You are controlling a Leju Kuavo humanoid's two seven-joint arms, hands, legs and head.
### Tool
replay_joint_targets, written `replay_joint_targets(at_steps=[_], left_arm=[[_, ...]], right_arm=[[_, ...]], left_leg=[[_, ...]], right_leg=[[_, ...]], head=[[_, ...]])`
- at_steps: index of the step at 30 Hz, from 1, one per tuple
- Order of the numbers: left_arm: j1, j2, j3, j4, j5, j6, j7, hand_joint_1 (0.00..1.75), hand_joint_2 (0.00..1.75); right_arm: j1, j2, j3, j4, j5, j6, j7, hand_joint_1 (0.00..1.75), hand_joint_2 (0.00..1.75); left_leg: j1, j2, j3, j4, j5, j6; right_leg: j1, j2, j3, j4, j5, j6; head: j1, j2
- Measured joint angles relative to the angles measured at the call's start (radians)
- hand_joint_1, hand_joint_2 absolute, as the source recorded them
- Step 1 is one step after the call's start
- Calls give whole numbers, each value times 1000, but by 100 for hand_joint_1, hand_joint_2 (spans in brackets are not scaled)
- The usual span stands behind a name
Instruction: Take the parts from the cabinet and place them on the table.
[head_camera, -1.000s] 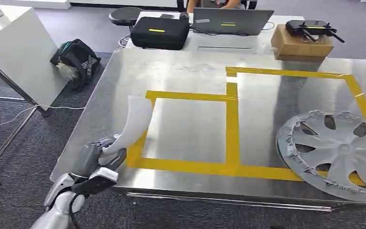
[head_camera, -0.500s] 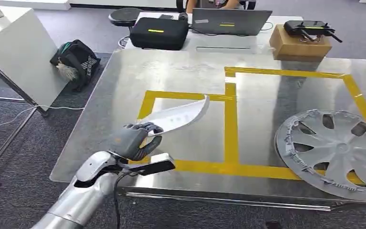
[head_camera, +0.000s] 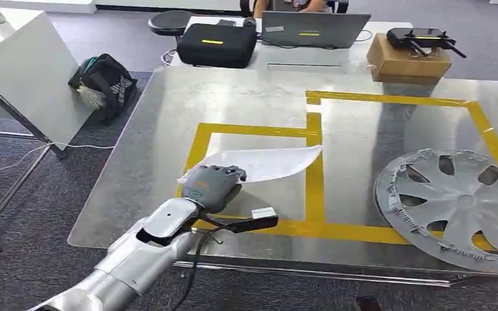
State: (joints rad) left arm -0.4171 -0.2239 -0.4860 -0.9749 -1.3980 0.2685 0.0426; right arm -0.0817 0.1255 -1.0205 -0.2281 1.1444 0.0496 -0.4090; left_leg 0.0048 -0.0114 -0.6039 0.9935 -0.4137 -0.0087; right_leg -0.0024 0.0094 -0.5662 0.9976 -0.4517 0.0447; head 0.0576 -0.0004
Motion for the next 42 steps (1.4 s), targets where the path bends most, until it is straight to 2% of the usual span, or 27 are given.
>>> replay_joint_targets(at_steps=[4, 5, 8, 13, 20, 25, 29, 34, 37, 41, 42], left_arm=[[-35, -18, -13, 102, -29, 33, 29, 0, 175], [-37, -21, -13, 117, -29, 42, 32, 0, 0], [-37, -24, -10, 143, -13, 60, 28, 0, 0], [-23, -24, 14, 139, 41, 65, -28, 0, 0], [-1, -24, 29, 120, 58, 66, -46, 0, 0], [77, -13, 55, -2, 175, 68, -117, 0, 0], [136, 1, 76, -99, 230, 72, -148, 0, 0], [262, 32, 125, -272, 404, 123, -258, 0, 0], [334, 52, 168, -355, 500, 162, -327, 0, 0], [407, 70, 233, -431, 648, 208, -449, 0, 0], [420, 72, 255, -445, 680, 213, -473, 0, 0]], right_arm=[[-4, 0, 4, 0, 2, -4, 8, 0, 0], [-3, 0, 4, 0, 1, -5, 10, 0, 0], [-1, 0, 4, 0, -4, -10, 11, 0, 0], [5, 0, 3, 0, -18, -10, 5, 0, 0], [10, 0, 3, 0, -22, -10, 0, 0, 0], [23, 0, -1, 0, -42, -18, -10, 0, 0], [31, 0, -8, 0, -50, -21, -12, 0, 0], [41, 0, -26, 0, -68, -21, -13, 0, 0], [48, 0, -38, 0, -75, -19, -20, 0, 0], [50, 0, -51, 0, -78, -10, -29, 0, 0], [50, 0, -55, 0, -78, -9, -30, 0, 0]], left_leg=[[0, 0, 0, 0, 0, 0], [0, 0, 0, 0, 0, 0], [0, 0, 0, 0, 0, 0], [0, 0, 0, -1, 0, 0], [0, 0, 0, -1, 0, 0], [0, 0, 0, -1, 0, 0], [-1, 0, 0, -1, -2, 1], [-4, 0, 0, 0, -4, 3], [-7, 0, 0, 0, -7, 7], [-15, 0, 0, 0, -12, 15], [-11, 0, 4, -10, -9, 20]], right_leg=[[0, 0, 0, 0, 0, 0], [0, 0, 0, 0, 0, 0], [0, 0, 0, 0, 0, 0], [0, 0, 0, 0, 0, 0], [0, 0, 0, 0, 0, 0], [0, 0, 0, 0, 0, 0], [-1, 0, 0, 0, -1, 1], [-4, 1, 0, 0, -3, 4], [-7, 0, 0, 0, -6, 8], [-15, 1, 1, -4, -7, 13], [-13, 1, 4, -7, -8, 18]], head=[[0, 0], [0, 0], [0, 0], [0, 0], [0, 0], [0, 0], [0, 0], [0, 0], [0, 0], [-1, 0], [-2, 0]])
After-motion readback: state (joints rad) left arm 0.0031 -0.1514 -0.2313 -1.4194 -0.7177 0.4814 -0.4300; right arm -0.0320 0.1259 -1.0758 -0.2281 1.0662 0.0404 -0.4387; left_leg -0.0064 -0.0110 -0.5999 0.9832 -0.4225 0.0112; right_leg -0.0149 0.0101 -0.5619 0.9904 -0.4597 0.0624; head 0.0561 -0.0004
